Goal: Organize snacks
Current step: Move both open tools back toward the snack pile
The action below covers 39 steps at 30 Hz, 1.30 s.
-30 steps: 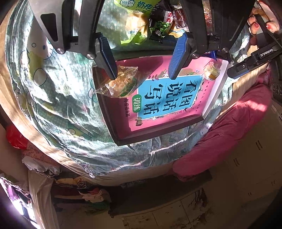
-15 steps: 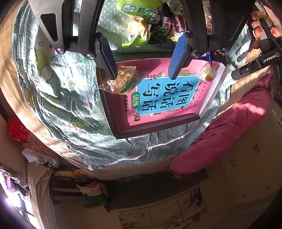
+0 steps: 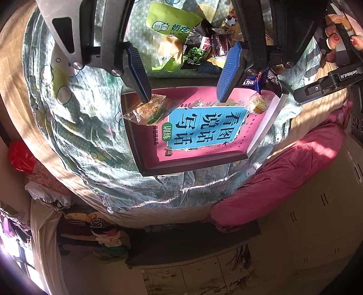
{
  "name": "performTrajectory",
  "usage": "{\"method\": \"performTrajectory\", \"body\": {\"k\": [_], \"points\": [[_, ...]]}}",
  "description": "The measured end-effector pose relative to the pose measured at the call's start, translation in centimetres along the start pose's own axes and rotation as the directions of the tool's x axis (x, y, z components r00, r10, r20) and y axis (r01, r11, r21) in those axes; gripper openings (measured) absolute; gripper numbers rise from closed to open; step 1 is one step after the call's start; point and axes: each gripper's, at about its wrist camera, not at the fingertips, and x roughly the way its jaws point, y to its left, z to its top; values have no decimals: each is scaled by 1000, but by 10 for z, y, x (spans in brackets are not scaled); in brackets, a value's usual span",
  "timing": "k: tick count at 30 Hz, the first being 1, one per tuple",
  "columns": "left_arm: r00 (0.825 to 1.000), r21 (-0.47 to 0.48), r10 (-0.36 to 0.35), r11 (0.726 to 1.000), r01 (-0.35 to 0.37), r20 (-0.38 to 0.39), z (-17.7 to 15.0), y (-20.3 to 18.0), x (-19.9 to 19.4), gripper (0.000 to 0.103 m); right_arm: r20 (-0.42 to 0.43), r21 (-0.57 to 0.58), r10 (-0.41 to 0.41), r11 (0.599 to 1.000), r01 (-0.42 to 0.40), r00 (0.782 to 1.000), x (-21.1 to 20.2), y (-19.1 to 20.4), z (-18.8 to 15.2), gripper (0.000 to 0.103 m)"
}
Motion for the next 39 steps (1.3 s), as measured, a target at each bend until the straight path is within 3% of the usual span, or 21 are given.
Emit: {"method": "performTrajectory", "body": {"k": [39], "points": [[993, 91, -20, 995, 31, -116, -47, -49, -7, 75, -53, -80, 37, 996, -41, 998, -25, 26, -28, 60]]}}
